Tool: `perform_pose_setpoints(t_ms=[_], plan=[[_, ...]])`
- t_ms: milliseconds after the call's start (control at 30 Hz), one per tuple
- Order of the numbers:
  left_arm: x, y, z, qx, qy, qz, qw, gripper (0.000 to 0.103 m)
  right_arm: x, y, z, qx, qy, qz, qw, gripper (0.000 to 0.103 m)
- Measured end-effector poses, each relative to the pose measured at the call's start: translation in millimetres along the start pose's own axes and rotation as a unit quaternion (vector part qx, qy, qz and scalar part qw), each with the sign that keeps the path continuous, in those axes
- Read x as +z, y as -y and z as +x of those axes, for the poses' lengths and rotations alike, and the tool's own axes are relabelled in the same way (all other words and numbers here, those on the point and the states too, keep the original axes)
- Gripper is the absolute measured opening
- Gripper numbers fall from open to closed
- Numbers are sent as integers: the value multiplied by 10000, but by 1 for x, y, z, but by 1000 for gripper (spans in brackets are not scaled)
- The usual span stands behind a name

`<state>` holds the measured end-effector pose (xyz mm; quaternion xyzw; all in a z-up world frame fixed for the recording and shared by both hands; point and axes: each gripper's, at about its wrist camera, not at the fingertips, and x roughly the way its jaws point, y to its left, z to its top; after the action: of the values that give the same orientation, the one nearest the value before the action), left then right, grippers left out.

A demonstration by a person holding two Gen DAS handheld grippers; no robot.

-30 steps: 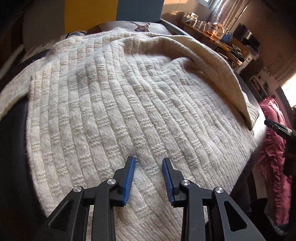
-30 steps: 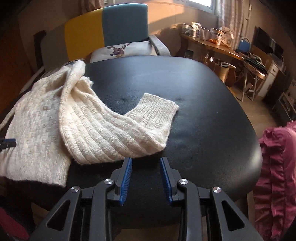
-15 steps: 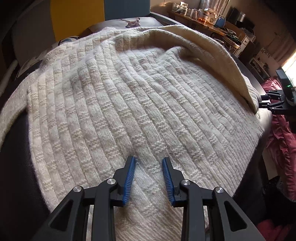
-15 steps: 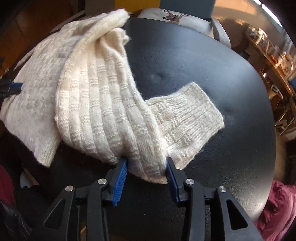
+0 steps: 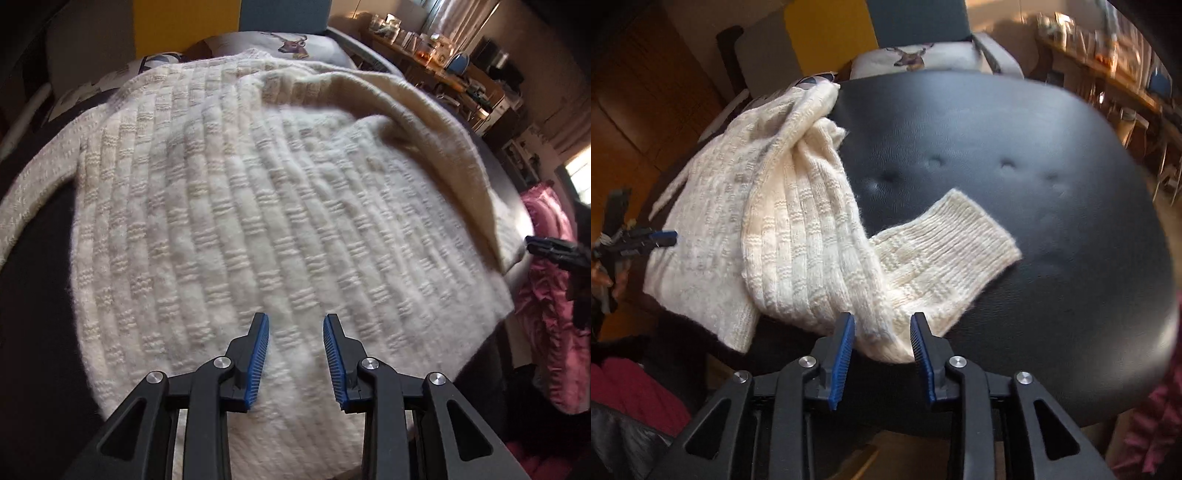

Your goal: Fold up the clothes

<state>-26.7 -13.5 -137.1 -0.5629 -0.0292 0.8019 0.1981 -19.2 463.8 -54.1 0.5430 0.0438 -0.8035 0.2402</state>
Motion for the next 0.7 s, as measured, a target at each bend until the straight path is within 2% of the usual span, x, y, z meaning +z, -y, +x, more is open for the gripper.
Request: perform_pose_setpoints(t_ms=[67,167,300,367,433,467,600,633,700], plan=[[11,22,-6,-595,156,38,9981,31,-5,-9,-8,-403,18,-407,9984,36],[27,70,-4,-1560,249,278,9871,32,-12,-21,-14,-945,-23,-967,9908,36],[46,131,25,-2296,17,571,9716,32,-12,-35,1,-939,-189,-1419,9852,36],[52,155,46,-2315,-201,677,9703,32,-7,-39,17,-732,-380,-1515,9850,36],[58,171,68,-2346,-443,703,9685,32,-6,-33,20,-527,-394,-1347,9887,36],[57,176,72,-2249,-499,605,9712,32,-5,-30,20,-430,-374,-1229,9908,36],[60,192,91,-2218,-628,531,9716,33,-4,-14,17,-44,-295,-756,9967,39],[59,196,93,-2323,-666,501,9691,33,-3,-11,16,52,-276,-637,9976,39],[62,206,95,-2436,-736,521,9657,23,-3,-3,15,245,-236,-399,9986,39]])
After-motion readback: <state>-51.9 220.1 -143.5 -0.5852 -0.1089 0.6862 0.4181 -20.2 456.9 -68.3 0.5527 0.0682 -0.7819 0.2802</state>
